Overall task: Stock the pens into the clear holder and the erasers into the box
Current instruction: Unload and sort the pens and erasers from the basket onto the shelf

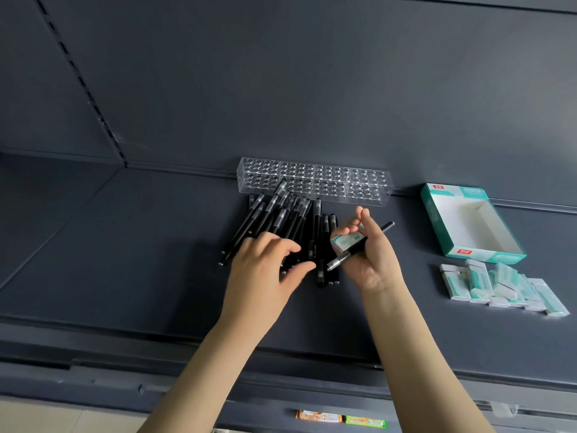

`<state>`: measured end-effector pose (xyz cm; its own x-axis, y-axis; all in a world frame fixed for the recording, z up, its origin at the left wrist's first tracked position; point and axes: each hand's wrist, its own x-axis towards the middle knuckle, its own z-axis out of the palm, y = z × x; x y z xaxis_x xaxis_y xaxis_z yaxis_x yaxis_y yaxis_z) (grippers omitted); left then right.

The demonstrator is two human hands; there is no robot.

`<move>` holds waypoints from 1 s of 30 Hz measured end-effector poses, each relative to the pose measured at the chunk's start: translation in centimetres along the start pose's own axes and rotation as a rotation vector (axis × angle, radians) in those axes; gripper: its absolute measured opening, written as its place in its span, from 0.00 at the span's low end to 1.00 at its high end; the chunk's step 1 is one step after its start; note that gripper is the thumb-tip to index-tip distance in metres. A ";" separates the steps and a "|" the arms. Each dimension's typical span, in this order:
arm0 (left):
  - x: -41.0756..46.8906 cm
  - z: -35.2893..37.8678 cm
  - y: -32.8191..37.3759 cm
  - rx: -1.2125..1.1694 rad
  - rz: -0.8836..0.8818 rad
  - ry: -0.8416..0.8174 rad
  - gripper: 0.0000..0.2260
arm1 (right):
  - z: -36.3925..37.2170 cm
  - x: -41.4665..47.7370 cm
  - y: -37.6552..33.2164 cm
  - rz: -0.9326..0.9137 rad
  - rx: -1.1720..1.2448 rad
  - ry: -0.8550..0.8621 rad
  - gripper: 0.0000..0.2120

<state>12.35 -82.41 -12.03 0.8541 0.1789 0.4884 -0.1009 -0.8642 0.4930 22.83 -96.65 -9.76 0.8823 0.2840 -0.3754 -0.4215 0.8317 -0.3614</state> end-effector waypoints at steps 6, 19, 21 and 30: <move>0.6 1.2 1.9 -0.235 -0.076 -0.171 0.20 | 0.1 0.0 0.7 -0.015 -0.009 -0.010 0.09; 0.4 -2.2 -1.6 0.080 -0.147 0.228 0.16 | -1.0 0.5 -2.5 -0.080 0.179 0.057 0.16; 0.8 -1.8 -2.7 0.186 -0.150 0.228 0.16 | -1.1 0.3 -2.2 -0.063 0.206 0.044 0.13; 1.3 -0.8 -4.6 0.135 -0.207 0.105 0.18 | 0.5 -0.8 0.9 -0.074 0.069 0.026 0.07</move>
<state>13.48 -77.85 -13.11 0.7912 0.4001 0.4626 0.1452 -0.8577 0.4933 21.82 -95.96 -9.36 0.9042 0.2093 -0.3723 -0.3396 0.8809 -0.3296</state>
